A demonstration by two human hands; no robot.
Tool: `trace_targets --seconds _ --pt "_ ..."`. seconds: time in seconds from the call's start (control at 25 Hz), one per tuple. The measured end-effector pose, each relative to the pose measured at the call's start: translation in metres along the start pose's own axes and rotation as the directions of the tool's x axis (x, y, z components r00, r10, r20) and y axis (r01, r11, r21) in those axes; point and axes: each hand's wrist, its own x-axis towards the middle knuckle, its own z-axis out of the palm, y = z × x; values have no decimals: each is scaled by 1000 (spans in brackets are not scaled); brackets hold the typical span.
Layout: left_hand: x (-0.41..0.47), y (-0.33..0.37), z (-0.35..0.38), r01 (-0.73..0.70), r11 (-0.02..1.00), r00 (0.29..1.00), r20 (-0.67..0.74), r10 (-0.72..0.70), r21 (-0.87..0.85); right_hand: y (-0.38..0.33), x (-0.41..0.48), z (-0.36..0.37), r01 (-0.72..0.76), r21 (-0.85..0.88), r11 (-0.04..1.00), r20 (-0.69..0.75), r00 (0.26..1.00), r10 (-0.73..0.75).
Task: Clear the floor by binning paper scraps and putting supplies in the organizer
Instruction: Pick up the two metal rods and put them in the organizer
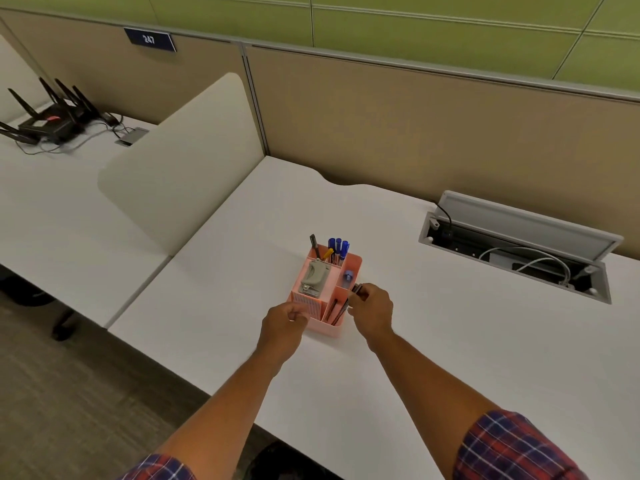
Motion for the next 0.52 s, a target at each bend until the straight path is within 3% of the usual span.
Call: trace_targets --seconds 0.16,0.52 --pt "-1 1 -1 -4 999 1000 -14 4 34 5 4 4 -1 -37 999 71 997 3" --pt "-15 2 1 -79 977 997 4 80 198 36 -22 -27 96 -268 959 46 995 -87"
